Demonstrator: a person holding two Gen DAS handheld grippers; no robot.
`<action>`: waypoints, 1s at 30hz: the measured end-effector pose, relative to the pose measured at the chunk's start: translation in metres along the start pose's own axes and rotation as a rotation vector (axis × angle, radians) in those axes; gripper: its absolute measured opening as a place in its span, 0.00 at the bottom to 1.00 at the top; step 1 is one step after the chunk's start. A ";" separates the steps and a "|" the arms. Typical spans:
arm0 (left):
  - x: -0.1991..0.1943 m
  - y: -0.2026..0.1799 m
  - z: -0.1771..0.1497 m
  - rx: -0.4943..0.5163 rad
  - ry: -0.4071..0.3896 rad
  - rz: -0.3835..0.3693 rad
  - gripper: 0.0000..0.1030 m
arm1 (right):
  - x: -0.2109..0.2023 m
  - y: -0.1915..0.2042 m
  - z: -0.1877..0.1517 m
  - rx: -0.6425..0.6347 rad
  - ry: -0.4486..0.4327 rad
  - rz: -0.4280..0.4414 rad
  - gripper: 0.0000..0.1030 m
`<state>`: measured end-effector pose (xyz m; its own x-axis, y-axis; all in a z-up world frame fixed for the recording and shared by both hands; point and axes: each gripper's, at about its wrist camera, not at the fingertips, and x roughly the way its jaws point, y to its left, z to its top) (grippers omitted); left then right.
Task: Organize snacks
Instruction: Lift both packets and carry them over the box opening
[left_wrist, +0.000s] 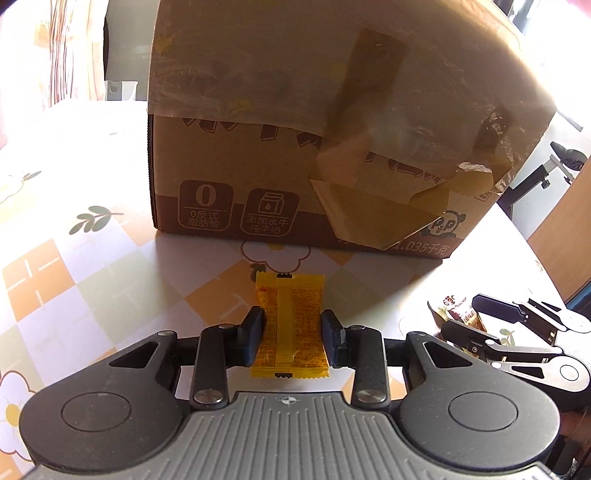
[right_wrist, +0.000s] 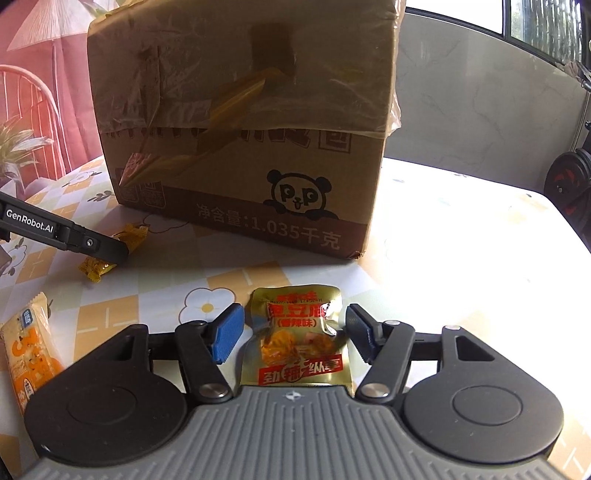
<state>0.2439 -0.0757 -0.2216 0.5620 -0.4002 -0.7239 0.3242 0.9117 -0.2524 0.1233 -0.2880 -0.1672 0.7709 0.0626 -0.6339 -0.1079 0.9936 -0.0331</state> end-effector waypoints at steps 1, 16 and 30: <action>0.000 0.000 -0.001 0.002 -0.003 0.001 0.36 | 0.000 0.000 0.000 0.002 0.000 0.001 0.61; -0.022 0.012 -0.008 -0.006 -0.021 0.004 0.34 | -0.006 -0.003 -0.002 -0.004 -0.046 0.061 0.37; -0.060 0.007 -0.002 0.053 -0.102 0.012 0.34 | -0.029 -0.008 0.008 0.055 -0.129 0.084 0.37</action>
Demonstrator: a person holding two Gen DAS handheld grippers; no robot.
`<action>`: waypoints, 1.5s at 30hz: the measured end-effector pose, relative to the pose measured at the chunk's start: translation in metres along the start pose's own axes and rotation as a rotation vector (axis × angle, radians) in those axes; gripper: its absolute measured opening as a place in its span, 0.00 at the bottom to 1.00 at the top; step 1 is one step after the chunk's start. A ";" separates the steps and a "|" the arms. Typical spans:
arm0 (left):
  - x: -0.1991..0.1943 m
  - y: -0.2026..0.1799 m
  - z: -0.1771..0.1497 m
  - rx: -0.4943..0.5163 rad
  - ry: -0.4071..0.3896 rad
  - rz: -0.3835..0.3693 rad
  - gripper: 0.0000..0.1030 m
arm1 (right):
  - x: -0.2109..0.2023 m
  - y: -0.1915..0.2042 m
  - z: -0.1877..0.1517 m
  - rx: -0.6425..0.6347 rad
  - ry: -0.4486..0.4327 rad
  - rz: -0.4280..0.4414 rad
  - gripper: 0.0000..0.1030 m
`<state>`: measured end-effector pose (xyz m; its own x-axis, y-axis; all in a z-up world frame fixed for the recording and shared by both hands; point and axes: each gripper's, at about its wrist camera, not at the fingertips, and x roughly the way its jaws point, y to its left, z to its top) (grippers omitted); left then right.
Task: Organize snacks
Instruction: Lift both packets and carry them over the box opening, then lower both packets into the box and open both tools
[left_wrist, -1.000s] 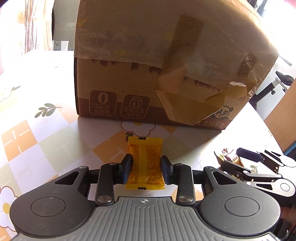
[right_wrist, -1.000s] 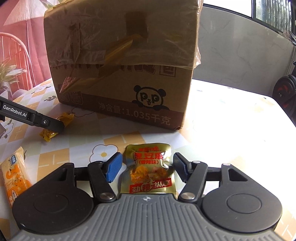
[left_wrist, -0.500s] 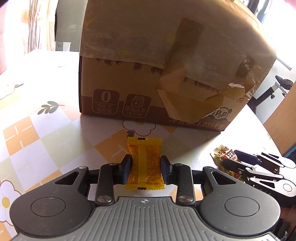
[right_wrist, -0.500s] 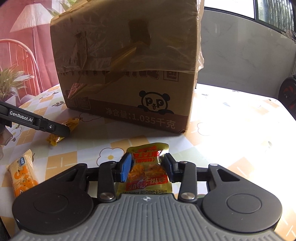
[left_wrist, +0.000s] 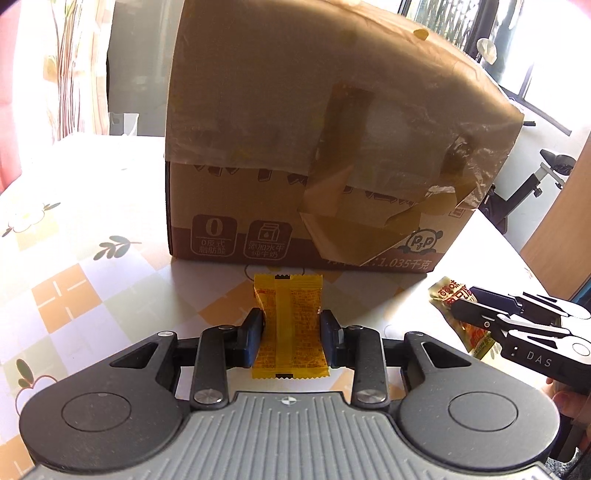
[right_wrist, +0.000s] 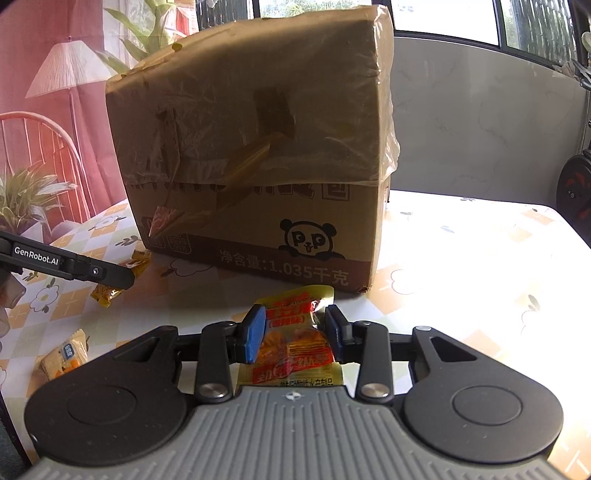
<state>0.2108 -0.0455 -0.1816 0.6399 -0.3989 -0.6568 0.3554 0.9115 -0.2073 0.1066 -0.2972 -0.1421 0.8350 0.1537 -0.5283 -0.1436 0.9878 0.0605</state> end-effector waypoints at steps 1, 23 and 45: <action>-0.004 -0.001 0.002 0.014 -0.012 0.005 0.34 | -0.004 0.001 0.003 -0.001 -0.014 0.005 0.37; -0.074 -0.045 0.153 0.180 -0.377 -0.044 0.34 | -0.031 0.013 0.182 -0.123 -0.362 0.097 0.37; -0.024 -0.037 0.181 0.104 -0.285 0.019 0.67 | 0.018 -0.002 0.201 -0.007 -0.187 0.008 0.52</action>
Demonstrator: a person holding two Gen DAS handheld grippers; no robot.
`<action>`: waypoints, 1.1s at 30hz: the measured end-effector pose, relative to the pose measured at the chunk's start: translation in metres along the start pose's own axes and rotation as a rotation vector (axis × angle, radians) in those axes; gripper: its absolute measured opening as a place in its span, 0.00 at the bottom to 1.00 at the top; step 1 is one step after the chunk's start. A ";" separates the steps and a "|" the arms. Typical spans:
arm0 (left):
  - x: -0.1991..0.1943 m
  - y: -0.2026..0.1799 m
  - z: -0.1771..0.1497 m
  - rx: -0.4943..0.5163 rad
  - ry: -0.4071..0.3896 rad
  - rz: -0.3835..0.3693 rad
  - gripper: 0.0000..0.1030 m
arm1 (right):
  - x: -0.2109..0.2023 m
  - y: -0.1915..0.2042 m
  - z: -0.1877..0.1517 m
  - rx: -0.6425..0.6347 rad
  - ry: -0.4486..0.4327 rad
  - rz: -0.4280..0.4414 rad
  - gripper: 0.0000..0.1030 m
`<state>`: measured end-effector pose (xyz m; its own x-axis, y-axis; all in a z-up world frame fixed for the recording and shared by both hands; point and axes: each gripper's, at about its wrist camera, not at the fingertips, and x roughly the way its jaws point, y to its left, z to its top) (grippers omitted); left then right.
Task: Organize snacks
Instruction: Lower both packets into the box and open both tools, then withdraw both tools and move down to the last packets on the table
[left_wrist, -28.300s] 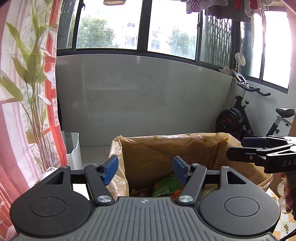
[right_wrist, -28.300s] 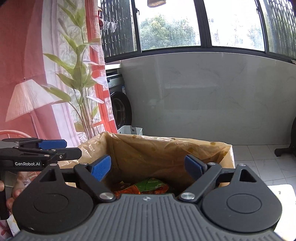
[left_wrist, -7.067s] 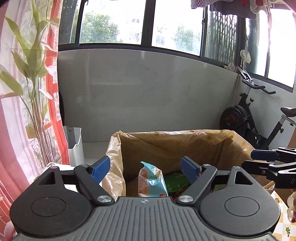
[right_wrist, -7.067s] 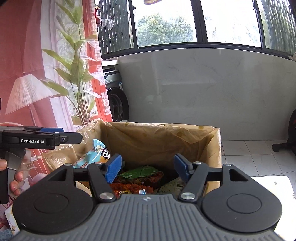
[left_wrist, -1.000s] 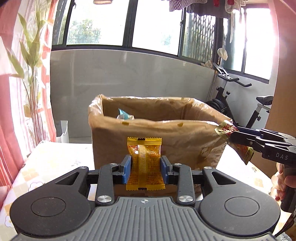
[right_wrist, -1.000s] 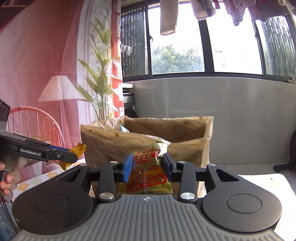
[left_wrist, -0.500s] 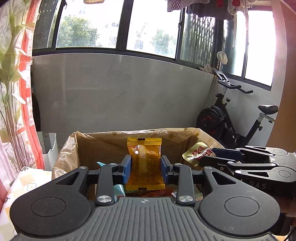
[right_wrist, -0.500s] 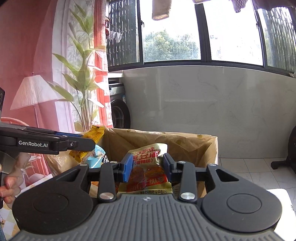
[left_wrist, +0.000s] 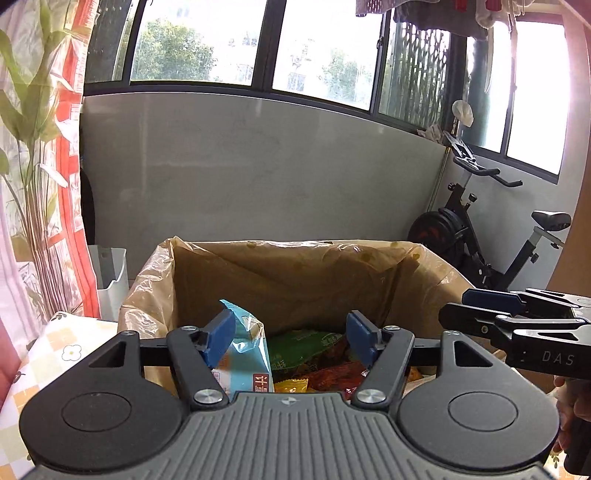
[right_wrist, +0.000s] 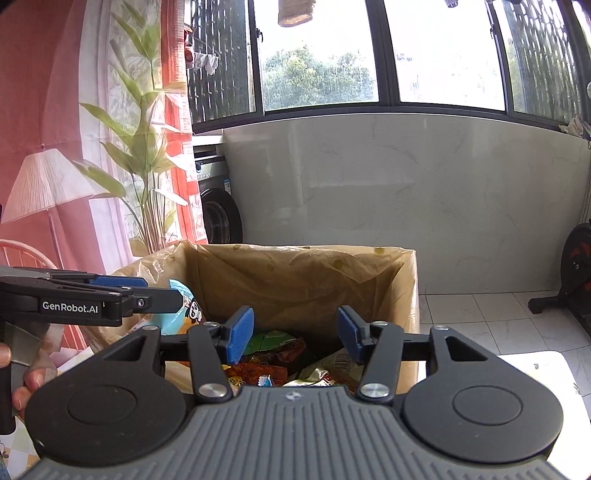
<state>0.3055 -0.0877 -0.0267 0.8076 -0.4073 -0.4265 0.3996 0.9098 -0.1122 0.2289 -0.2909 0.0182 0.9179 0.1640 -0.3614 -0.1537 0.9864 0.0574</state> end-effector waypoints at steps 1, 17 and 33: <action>-0.006 0.002 0.001 -0.012 -0.001 -0.002 0.67 | -0.006 0.001 0.000 0.003 -0.013 0.004 0.52; -0.086 0.001 -0.036 0.064 0.042 -0.084 0.67 | -0.075 0.032 -0.035 0.029 -0.059 0.057 0.52; -0.092 0.045 -0.146 -0.118 0.295 0.008 0.67 | -0.069 0.071 -0.134 -0.084 0.276 0.178 0.70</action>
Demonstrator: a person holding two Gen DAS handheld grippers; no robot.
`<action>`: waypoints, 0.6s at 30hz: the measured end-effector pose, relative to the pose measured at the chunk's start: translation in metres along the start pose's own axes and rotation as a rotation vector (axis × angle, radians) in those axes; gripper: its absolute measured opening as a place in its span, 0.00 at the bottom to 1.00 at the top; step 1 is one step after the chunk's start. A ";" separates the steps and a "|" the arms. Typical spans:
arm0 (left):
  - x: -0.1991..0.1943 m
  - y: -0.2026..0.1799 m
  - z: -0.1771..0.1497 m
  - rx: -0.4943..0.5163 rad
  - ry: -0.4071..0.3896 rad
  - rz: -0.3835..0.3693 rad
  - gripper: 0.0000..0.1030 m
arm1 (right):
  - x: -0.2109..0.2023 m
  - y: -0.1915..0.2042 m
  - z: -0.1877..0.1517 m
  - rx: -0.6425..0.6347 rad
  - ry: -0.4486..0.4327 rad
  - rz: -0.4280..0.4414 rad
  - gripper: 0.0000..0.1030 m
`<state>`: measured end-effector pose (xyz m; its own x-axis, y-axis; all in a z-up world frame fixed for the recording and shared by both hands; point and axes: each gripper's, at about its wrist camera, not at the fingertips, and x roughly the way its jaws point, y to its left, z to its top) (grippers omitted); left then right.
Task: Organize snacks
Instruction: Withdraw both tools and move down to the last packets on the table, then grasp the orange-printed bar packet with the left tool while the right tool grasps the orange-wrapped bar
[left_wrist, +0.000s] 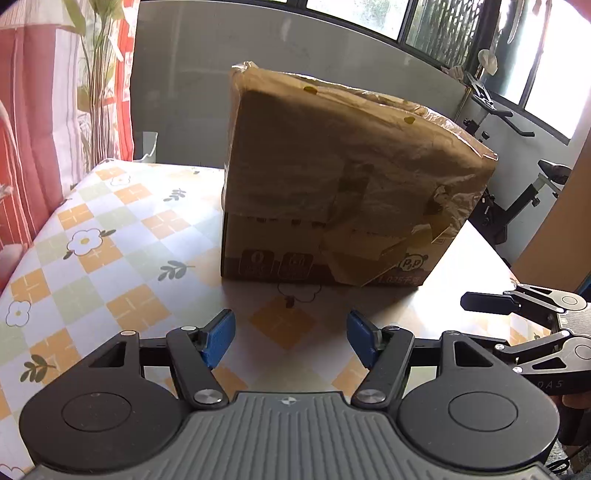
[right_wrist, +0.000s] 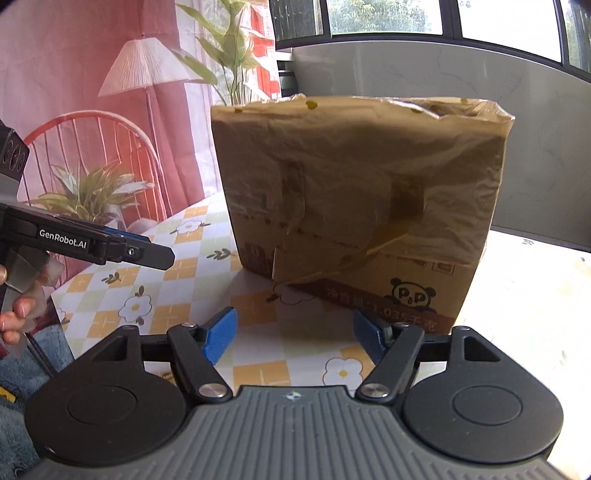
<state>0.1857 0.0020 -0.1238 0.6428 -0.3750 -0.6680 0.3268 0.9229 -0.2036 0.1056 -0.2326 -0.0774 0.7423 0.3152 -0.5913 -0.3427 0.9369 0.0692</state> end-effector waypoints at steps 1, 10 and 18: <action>0.002 0.001 -0.006 -0.011 0.019 -0.006 0.67 | 0.003 0.002 -0.005 -0.003 0.022 0.008 0.70; 0.011 -0.007 -0.036 -0.015 0.108 -0.034 0.67 | 0.015 0.016 -0.035 0.000 0.176 0.092 0.70; 0.024 -0.007 -0.051 -0.069 0.187 -0.076 0.67 | 0.030 0.030 -0.051 -0.043 0.300 0.118 0.72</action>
<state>0.1629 -0.0092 -0.1748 0.4765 -0.4273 -0.7684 0.3171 0.8987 -0.3031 0.0881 -0.2028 -0.1346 0.4950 0.3566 -0.7924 -0.4450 0.8873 0.1213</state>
